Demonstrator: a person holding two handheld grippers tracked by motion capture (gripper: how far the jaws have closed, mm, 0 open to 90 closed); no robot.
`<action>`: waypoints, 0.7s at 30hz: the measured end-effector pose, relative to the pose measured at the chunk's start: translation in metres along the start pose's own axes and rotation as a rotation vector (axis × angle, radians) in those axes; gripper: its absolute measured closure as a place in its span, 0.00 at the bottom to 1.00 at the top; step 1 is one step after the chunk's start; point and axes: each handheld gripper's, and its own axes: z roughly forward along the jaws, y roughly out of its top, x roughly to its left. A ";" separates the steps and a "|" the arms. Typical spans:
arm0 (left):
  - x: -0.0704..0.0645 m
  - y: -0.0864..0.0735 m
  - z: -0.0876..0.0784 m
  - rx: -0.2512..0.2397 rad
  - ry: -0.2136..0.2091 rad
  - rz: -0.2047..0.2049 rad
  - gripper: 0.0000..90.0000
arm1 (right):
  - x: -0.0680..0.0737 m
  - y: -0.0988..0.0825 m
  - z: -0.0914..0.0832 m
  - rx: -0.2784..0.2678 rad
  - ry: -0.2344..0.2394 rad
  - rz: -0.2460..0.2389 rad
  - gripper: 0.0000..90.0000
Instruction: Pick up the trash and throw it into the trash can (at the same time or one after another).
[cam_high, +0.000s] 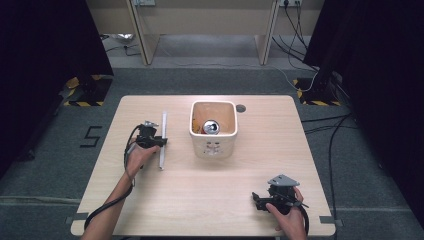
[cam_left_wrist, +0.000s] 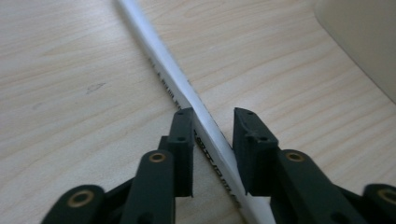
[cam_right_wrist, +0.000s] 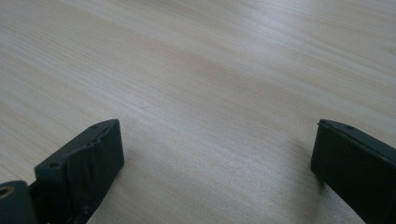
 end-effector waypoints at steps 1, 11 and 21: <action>0.002 0.000 -0.001 0.000 -0.004 -0.001 0.83 | 0.000 0.000 0.000 0.000 0.000 0.000 0.03; 0.007 -0.001 -0.006 0.016 -0.015 0.012 0.89 | 0.000 0.000 0.000 -0.001 0.000 -0.002 0.03; 0.010 0.013 -0.021 -0.031 -0.021 -0.004 0.89 | 0.000 0.000 0.000 0.000 0.000 -0.001 0.03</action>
